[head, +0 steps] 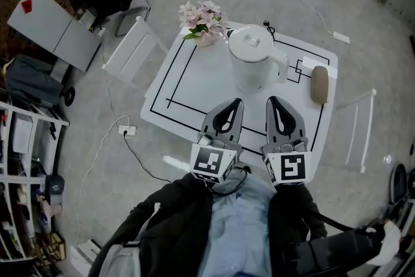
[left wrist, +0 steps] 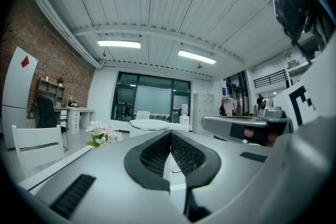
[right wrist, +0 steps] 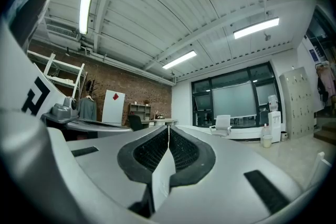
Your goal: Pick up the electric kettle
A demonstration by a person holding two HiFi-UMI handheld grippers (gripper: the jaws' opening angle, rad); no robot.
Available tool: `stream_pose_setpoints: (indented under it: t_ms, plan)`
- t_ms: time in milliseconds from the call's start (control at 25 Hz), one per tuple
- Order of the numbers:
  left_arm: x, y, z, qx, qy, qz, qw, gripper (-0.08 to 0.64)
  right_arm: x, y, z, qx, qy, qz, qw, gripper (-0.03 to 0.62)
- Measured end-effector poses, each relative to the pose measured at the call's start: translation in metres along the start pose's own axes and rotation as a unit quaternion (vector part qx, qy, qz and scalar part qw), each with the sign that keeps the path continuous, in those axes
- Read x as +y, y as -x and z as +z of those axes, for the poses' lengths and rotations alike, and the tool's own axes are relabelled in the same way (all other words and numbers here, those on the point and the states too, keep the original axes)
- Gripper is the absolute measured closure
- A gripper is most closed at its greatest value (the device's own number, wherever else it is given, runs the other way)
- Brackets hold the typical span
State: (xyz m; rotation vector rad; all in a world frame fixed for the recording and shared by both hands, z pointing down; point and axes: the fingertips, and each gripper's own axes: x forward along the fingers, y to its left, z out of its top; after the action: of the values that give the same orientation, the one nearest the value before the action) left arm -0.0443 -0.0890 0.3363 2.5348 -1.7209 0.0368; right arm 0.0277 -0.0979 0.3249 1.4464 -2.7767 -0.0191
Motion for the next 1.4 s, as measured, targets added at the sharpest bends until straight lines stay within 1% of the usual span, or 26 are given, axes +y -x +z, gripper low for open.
stream_pose_setpoints:
  t_ms: [240, 360, 400, 560, 720, 920, 1120, 1280, 1320, 1400]
  plan:
    - [0.027, -0.028, -0.01, 0.013, 0.009, -0.016, 0.9998, 0.554, -0.01, -0.029, -0.016, 0.02, -0.009, -0.027, 0.999, 0.575]
    - [0.036, -0.041, -0.016, 0.019, 0.011, -0.028, 0.9994, 0.554, -0.02, -0.044, -0.018, 0.011, -0.012, -0.053, 0.998, 0.575]
    - [0.039, -0.045, -0.019, 0.021, 0.013, -0.032, 0.9992, 0.554, -0.023, -0.047, -0.021, 0.016, -0.013, -0.059, 0.998, 0.575]
    - [0.052, -0.059, -0.031, 0.033, 0.024, -0.036, 0.9985, 0.554, -0.026, -0.052, -0.047, 0.059, -0.027, -0.067, 0.996, 0.575]
    - [0.065, -0.07, -0.047, 0.046, 0.03, -0.038, 0.9978, 0.554, -0.033, -0.059, -0.065, 0.07, -0.036, -0.081, 0.994, 0.575]
    - [0.082, -0.08, -0.071, 0.065, 0.046, -0.034, 0.9963, 0.554, -0.043, -0.062, -0.091, 0.096, -0.049, -0.11, 0.988, 0.574]
    - [0.103, -0.092, -0.088, 0.078, 0.05, -0.024, 0.9954, 0.554, -0.053, -0.062, -0.116, 0.123, -0.06, -0.141, 0.98, 0.574]
    - [0.121, -0.101, -0.101, 0.086, 0.057, -0.008, 0.9947, 0.554, -0.067, -0.06, -0.128, 0.127, -0.06, -0.184, 0.973, 0.572]
    - [0.125, -0.104, -0.103, 0.085, 0.061, -0.005, 0.9945, 0.554, -0.07, -0.059, -0.131, 0.131, -0.061, -0.193, 0.971, 0.562]
    - [0.13, -0.108, -0.104, 0.079, 0.071, -0.004, 0.9943, 0.553, -0.076, -0.059, -0.135, 0.134, -0.063, -0.208, 0.967, 0.468]
